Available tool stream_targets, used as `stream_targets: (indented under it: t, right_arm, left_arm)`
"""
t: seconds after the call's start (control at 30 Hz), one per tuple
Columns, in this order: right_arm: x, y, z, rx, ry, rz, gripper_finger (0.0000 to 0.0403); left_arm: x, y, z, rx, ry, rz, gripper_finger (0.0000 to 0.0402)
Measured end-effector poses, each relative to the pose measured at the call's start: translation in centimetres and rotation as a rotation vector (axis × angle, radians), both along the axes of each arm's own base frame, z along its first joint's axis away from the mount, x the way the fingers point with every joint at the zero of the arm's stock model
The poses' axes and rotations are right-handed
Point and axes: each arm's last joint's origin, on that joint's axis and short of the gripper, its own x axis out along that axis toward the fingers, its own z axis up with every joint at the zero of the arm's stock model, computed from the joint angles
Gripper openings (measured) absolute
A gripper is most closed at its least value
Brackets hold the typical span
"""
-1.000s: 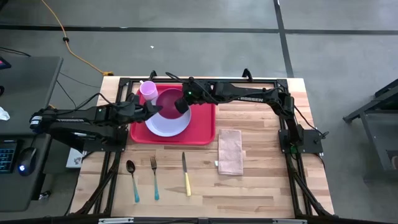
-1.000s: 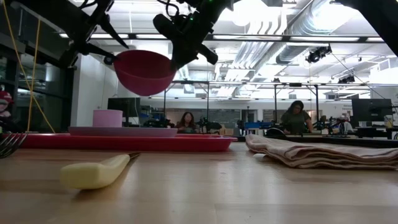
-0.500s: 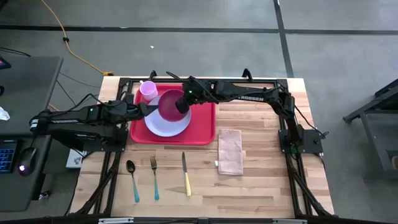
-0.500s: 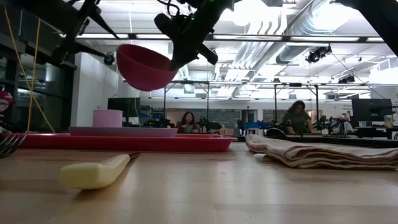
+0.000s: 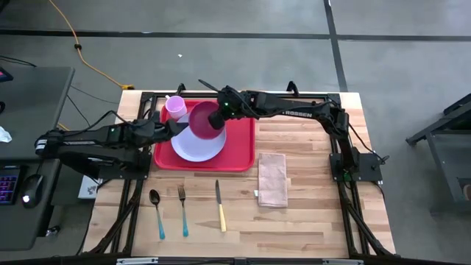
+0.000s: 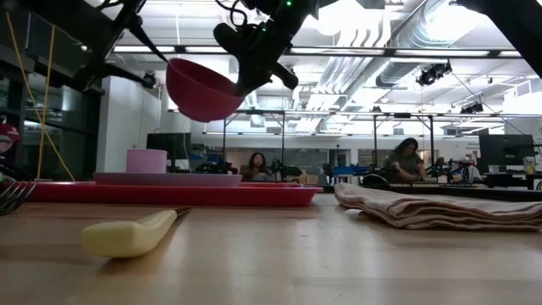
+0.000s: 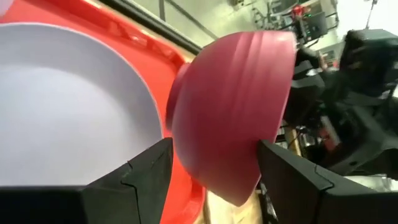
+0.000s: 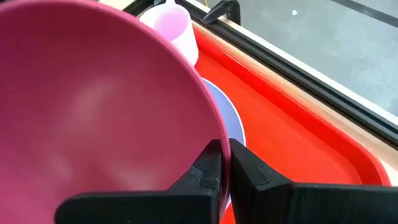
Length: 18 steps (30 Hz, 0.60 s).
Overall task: Set up tray
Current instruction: Put the pink bowl on top of the violet plate on the red tray
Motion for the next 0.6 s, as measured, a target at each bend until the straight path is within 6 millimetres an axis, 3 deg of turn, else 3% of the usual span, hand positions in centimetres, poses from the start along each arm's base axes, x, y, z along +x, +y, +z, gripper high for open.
stream_targets:
  t: [0.6]
  right_arm:
    - [-0.30,-1.05,-0.09,-0.024,0.018,-0.025,0.0000]
  left_arm:
    - [0.60,0.24,0.04,0.036,-0.006,0.075,0.0266]
